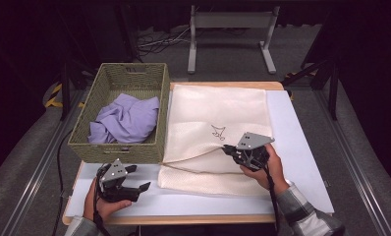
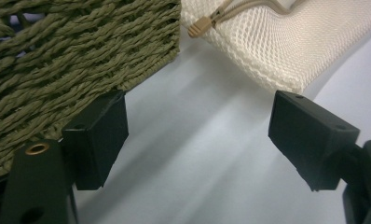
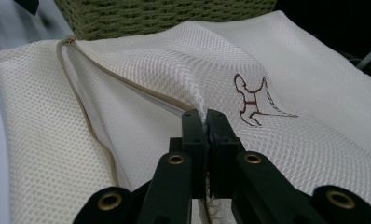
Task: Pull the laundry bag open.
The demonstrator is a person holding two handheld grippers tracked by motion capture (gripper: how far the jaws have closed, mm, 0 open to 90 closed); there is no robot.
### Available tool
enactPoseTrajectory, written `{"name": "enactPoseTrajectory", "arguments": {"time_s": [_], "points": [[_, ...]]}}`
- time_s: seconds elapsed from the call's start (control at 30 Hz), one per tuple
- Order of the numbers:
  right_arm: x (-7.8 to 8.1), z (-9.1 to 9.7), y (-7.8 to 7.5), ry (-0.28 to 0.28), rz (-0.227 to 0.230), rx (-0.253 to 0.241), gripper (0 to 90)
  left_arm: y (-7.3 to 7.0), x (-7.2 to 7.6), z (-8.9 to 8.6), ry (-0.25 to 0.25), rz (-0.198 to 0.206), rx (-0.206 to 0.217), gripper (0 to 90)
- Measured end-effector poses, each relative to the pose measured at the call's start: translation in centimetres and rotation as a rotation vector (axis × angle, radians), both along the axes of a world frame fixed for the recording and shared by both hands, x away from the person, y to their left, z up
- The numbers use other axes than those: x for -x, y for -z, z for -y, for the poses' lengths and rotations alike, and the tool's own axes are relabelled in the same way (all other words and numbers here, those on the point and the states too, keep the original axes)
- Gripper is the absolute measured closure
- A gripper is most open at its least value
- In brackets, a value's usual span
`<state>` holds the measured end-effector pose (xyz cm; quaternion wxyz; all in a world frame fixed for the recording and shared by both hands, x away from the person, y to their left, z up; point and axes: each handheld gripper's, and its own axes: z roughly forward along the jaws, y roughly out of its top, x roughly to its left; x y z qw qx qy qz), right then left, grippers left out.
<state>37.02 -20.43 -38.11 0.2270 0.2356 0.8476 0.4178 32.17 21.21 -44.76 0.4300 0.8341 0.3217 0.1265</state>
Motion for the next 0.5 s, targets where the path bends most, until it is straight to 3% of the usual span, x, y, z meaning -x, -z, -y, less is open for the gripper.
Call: {"name": "enactPoseTrajectory", "arguments": {"time_s": [0.5], "points": [[-0.3, -0.4, -1.5, 0.002, 0.033, -0.026, 87.7, -0.1, 0.0, -0.4, -0.023, 0.004, 0.013, 20.6]]}}
